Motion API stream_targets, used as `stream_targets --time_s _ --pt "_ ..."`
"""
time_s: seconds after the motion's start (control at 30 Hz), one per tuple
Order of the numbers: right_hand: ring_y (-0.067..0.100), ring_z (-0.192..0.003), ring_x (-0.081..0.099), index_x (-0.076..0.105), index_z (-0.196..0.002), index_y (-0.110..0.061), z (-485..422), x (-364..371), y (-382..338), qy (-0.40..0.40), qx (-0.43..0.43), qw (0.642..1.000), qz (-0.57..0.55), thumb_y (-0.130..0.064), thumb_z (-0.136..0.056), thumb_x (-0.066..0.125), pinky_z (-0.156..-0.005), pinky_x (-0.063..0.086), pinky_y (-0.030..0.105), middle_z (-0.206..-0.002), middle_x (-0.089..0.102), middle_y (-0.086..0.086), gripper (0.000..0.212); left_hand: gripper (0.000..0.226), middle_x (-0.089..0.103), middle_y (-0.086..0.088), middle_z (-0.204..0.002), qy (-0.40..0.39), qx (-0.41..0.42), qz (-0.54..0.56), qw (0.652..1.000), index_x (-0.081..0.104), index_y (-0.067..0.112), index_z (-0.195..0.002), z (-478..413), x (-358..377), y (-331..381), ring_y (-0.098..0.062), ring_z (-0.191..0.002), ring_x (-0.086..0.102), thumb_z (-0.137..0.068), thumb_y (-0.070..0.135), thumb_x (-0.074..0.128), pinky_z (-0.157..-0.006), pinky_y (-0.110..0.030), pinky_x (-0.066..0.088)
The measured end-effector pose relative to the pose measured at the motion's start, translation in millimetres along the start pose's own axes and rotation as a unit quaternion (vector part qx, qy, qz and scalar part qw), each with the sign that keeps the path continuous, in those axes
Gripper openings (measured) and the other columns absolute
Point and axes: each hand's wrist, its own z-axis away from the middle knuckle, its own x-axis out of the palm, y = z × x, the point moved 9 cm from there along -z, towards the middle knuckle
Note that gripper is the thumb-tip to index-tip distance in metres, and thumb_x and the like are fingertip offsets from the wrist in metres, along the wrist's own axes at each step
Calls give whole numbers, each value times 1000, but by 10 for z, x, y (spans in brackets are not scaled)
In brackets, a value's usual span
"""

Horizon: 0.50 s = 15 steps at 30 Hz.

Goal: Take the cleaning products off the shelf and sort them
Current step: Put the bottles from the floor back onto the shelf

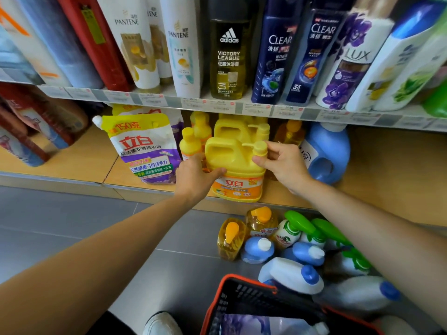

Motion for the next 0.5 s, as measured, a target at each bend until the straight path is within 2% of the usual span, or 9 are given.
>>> stream_targets --time_s 0.17,0.3,0.43,0.5 --pt "19 -114 63 68 -119 -28 -79 -50 71 29 -8 998 53 -17 -84 80 -100 51 46 -118 70 0 39 50 73 -6 -115 4 16 -15 1000 64 13 -124 -92 32 -1 -22 -103 69 -87 45 75 -87 -40 58" --pt "21 -109 62 71 -118 -19 -125 -67 136 46 4 996 71 -14 -84 79 -98 50 43 -115 67 4 35 57 68 -3 -129 -61 41 30 997 54 15 -138 -93 135 1 -20 -116 66 -89 36 74 -97 -44 57" --pt "21 -107 61 71 -122 -14 -106 -95 133 55 5 992 117 -19 -87 77 -96 50 43 -113 67 7 36 66 61 1 -139 -106 75 72 989 42 20 -148 -38 203 24 -18 -122 63 -90 25 75 -98 -40 57" --pt "21 -105 62 69 -123 -15 -93 -85 103 48 -6 987 152 -22 -87 77 -94 51 44 -113 68 6 38 66 62 2 -138 -102 70 70 990 44 22 -147 -23 212 5 -18 -121 63 -89 24 76 -97 -40 57"
